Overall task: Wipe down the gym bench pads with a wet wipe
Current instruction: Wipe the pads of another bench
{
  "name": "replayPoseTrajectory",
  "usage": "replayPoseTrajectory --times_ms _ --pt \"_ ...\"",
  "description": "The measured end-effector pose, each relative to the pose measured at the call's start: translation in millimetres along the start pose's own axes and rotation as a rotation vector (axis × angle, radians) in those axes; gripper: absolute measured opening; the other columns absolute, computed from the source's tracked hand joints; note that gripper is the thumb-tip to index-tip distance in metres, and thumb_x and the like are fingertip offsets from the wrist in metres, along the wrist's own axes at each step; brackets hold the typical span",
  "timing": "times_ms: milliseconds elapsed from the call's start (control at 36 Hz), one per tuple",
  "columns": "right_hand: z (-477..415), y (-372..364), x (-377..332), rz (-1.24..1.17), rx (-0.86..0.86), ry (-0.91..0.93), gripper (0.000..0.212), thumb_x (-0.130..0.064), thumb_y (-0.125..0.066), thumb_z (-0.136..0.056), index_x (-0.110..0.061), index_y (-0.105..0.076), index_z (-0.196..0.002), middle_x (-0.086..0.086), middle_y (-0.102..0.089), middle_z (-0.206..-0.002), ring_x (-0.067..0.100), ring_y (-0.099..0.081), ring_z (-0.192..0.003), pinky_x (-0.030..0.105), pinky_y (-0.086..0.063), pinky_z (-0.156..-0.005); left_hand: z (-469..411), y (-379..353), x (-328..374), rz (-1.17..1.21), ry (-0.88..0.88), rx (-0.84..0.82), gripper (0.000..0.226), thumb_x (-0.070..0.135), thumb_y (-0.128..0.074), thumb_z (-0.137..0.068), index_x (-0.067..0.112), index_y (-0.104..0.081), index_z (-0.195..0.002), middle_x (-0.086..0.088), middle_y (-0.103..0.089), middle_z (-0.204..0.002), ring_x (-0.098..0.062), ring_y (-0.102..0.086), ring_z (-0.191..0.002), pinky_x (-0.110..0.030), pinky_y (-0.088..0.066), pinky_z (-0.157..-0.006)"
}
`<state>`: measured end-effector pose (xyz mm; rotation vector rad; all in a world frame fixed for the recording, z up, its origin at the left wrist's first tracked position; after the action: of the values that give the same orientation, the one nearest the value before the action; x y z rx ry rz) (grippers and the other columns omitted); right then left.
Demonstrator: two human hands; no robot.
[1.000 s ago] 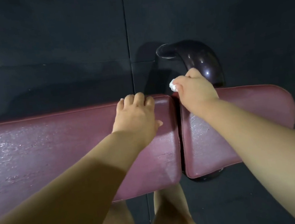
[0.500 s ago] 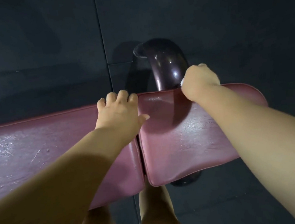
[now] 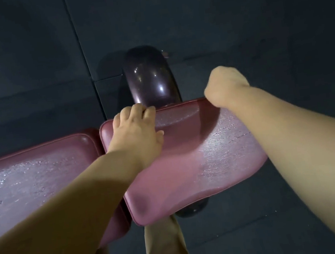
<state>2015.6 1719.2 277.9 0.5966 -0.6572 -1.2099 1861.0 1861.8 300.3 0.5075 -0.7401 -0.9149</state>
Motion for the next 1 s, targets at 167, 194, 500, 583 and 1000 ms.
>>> replayPoseTrajectory --times_ms 167,194,500,583,1000 --pt "4.7 -10.3 -1.7 -0.002 0.012 0.287 0.028 -0.011 -0.051 -0.086 -0.011 -0.068 -0.108 0.015 -0.052 -0.107 0.035 -0.056 -0.094 0.031 -0.045 -0.077 -10.8 -7.0 26.7 -0.042 -0.026 -0.013 0.067 0.056 -0.046 -0.09 0.021 -0.029 -0.144 0.0 -0.033 -0.138 -0.026 -0.028 -0.127 -0.037 -0.019 -0.11" --pt "0.2 -8.4 12.3 -0.005 0.043 0.221 0.027 -0.013 -0.053 -0.086 -0.009 -0.067 -0.109 0.017 -0.054 -0.11 0.037 -0.057 -0.097 0.033 -0.046 -0.079 -11.4 -6.7 25.6 -0.043 -0.015 -0.016 0.066 0.056 -0.047 -0.089 0.021 -0.03 -0.143 0.0 -0.034 -0.138 -0.026 -0.028 -0.127 -0.037 -0.019 -0.11" --pt "30.6 -25.5 126.5 -0.418 0.099 -0.223 0.028 -0.005 -0.043 -0.093 -0.001 -0.067 -0.106 0.02 -0.063 -0.115 0.037 -0.055 -0.108 0.033 -0.042 -0.088 -3.9 -11.0 48.2 -0.015 -0.042 0.019 0.059 0.031 -0.053 -0.093 0.017 -0.029 -0.146 -0.004 -0.027 -0.146 -0.026 -0.02 -0.132 -0.035 -0.017 -0.112" --pt "29.9 -32.6 133.7 -0.468 0.1 -0.286 0.026 -0.008 -0.044 -0.089 -0.006 -0.063 -0.107 0.019 -0.06 -0.116 0.035 -0.056 -0.106 0.027 -0.037 -0.074 2.4 -15.9 66.1 -0.07 -0.12 0.019 0.067 0.037 -0.057 -0.09 0.02 -0.027 -0.147 -0.002 -0.019 -0.151 -0.025 -0.015 -0.135 -0.038 -0.015 -0.113" --pt "125.0 -147.2 180.6 -0.934 -0.061 -0.677 0.039 -0.024 -0.032 -0.102 -0.006 -0.055 -0.076 0.008 -0.053 -0.073 0.029 -0.049 -0.077 0.029 -0.033 -0.065 12.8 -43.8 95.2 -0.309 -0.208 -0.075 0.082 0.046 -0.053 -0.09 0.025 -0.003 -0.151 -0.008 0.012 -0.156 -0.03 0.0 -0.139 -0.044 -0.005 -0.115"
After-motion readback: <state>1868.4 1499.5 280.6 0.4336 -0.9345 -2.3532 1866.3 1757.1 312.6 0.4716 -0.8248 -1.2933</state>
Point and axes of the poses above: each hand's wrist, its own z-axis away from the middle knuckle, its own y-axis out of the back of the hand, x = y × z, the point moved 5 cm from there along -z, towards the middle knuckle
